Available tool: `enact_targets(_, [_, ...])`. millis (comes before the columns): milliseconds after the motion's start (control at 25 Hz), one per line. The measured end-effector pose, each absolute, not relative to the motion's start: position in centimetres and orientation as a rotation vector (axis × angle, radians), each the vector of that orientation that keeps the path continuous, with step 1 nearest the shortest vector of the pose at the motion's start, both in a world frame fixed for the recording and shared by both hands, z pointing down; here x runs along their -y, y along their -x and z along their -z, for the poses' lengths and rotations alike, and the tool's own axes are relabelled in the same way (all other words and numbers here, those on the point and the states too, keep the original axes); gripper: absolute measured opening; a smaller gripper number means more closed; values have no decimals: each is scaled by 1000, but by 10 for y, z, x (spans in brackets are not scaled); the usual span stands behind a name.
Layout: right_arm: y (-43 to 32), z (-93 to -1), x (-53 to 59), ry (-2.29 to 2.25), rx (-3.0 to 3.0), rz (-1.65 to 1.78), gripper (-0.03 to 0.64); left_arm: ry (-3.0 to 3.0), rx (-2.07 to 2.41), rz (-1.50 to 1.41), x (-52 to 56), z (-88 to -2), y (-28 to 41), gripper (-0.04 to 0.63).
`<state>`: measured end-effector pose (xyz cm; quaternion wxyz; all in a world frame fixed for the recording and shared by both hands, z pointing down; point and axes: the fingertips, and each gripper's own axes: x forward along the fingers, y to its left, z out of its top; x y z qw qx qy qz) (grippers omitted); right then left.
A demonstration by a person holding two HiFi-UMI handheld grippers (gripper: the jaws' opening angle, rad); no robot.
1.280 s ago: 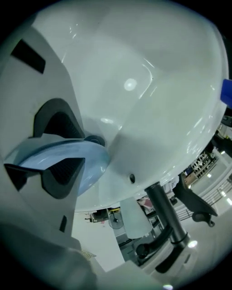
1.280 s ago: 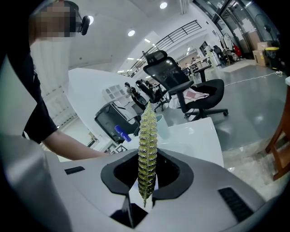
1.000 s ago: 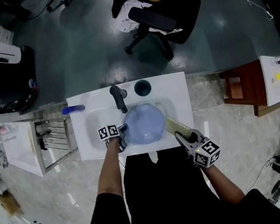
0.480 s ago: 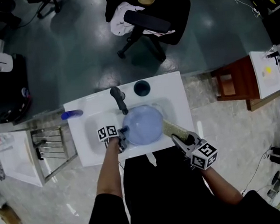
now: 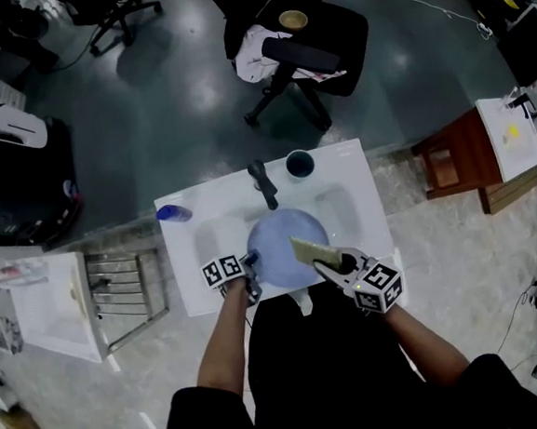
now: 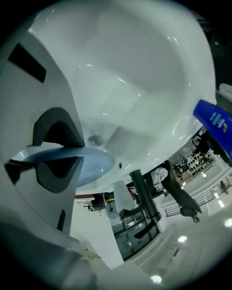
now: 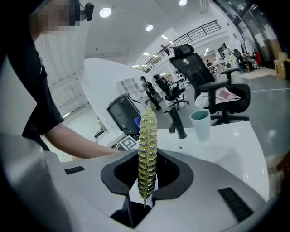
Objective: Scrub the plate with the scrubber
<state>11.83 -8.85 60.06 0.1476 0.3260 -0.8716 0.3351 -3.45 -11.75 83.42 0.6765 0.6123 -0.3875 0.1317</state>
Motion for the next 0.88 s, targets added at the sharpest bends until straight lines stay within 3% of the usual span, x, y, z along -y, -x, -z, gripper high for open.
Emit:
enact_targets(560, [38, -606, 85, -509, 2564, -683, 63, -1488, 935, -52, 75, -731, 92, 21])
enact_targets(880, [80, -619, 75, -316, 2522, -576, 63, -1528, 967, 58, 60, -699, 107, 20])
